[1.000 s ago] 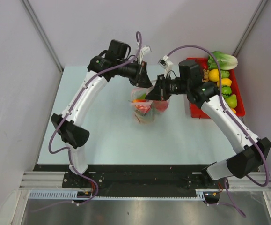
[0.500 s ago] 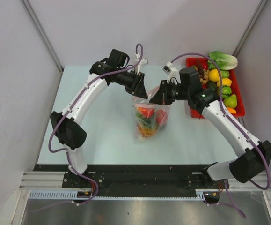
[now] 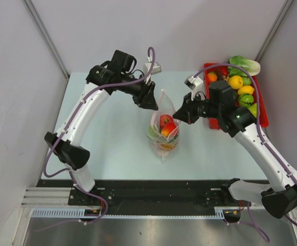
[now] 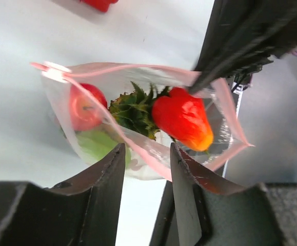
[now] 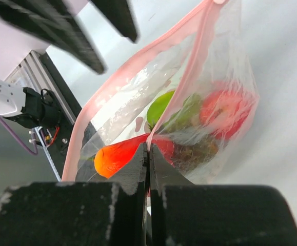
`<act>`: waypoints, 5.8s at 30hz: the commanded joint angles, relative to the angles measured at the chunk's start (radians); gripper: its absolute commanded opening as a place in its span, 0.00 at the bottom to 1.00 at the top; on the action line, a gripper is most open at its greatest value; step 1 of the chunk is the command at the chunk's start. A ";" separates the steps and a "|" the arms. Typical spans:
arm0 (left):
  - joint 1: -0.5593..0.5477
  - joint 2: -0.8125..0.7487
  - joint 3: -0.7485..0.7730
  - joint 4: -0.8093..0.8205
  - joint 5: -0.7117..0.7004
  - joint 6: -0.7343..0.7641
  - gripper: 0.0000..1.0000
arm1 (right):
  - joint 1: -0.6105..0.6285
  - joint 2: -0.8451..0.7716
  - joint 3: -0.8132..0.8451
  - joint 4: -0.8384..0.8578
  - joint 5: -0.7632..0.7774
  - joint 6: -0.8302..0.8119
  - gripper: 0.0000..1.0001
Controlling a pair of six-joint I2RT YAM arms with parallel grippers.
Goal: Place the food in the zip-top bag and seal the zipper
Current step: Adjust the zipper food storage bag at the center of the board, then adjust the fake fruit in the zipper food storage bag, then zip the zipper food storage bag at the center of the board.
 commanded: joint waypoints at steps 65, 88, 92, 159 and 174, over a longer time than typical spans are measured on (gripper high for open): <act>-0.120 -0.048 -0.093 0.053 -0.294 -0.203 0.09 | 0.076 -0.095 -0.033 0.071 0.059 -0.007 0.00; 0.033 0.008 0.067 0.083 -0.148 -0.224 0.75 | 0.070 -0.083 -0.033 0.072 0.087 -0.037 0.00; 0.032 0.008 -0.004 0.087 -0.101 -0.229 0.74 | 0.070 -0.081 -0.033 0.068 0.093 -0.040 0.00; -0.220 -0.018 0.083 -0.275 0.012 0.584 0.00 | -0.169 -0.206 -0.102 0.024 -0.375 -0.548 0.77; -0.248 -0.022 0.036 -0.211 0.017 0.563 0.01 | -0.033 -0.180 -0.104 0.030 -0.281 -0.639 0.30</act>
